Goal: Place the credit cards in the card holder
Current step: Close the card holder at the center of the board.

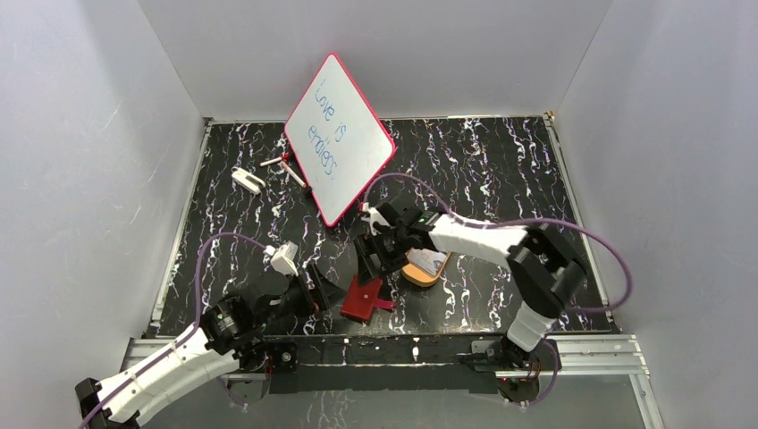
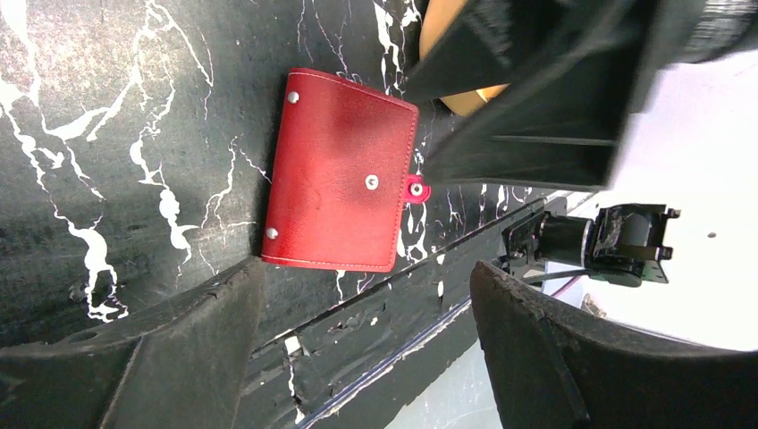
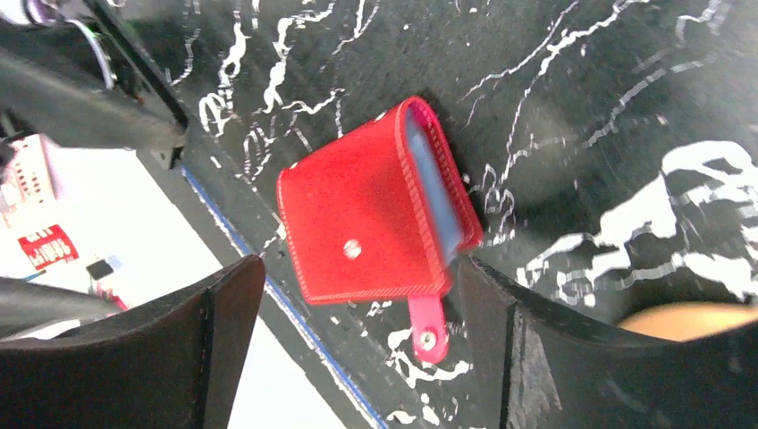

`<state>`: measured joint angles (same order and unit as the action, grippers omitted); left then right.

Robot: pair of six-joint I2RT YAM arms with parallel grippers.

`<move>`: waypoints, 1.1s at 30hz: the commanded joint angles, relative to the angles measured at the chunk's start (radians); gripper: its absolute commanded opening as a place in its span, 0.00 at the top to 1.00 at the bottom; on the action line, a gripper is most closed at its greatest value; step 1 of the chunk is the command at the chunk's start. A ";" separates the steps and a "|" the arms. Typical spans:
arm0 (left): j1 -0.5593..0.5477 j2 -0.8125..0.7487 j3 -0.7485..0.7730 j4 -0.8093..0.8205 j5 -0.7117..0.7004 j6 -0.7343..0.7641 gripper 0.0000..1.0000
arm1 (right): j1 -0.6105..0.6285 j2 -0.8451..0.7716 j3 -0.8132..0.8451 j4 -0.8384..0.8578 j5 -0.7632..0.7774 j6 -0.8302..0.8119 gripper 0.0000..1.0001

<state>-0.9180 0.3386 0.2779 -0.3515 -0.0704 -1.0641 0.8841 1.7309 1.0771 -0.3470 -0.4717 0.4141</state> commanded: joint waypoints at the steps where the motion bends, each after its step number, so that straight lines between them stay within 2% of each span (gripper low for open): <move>1: 0.002 0.037 0.053 0.033 -0.001 0.050 0.19 | 0.003 -0.195 -0.036 -0.026 0.130 0.074 0.10; 4: 0.002 0.059 0.056 0.054 -0.011 0.072 0.19 | 0.008 -0.312 -0.101 -0.022 0.183 0.148 0.10; 7: 0.001 0.097 0.046 0.108 -0.002 0.095 0.20 | 0.034 -0.448 -0.210 0.041 0.214 0.244 0.17; 10: 0.002 0.153 0.025 0.189 0.015 0.111 0.28 | 0.078 -0.559 -0.321 0.095 0.258 0.344 0.28; 12: 0.002 0.189 0.005 0.234 0.019 0.114 0.38 | 0.117 -0.596 -0.369 0.103 0.302 0.389 0.34; 15: 0.001 0.233 -0.029 0.293 0.020 0.118 0.46 | 0.161 -0.597 -0.420 0.125 0.343 0.442 0.40; 18: 0.002 0.279 -0.052 0.334 0.010 0.133 0.49 | 0.186 -0.567 -0.432 0.133 0.384 0.488 0.43; 21: 0.001 0.321 -0.058 0.346 0.004 0.146 0.50 | 0.186 -0.551 -0.447 0.146 0.424 0.536 0.47; 26: 0.002 0.362 -0.081 0.415 0.005 0.138 0.51 | 0.186 -0.571 -0.527 0.241 0.496 0.660 0.46; 33: 0.002 0.369 -0.117 0.438 -0.021 0.121 0.54 | 0.179 -0.565 -0.602 0.336 0.515 0.767 0.52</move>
<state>-0.9180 0.7113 0.1795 0.0502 -0.0662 -0.9421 1.0668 1.1751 0.4866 -0.1146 -0.0013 1.0946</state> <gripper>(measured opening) 0.464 0.500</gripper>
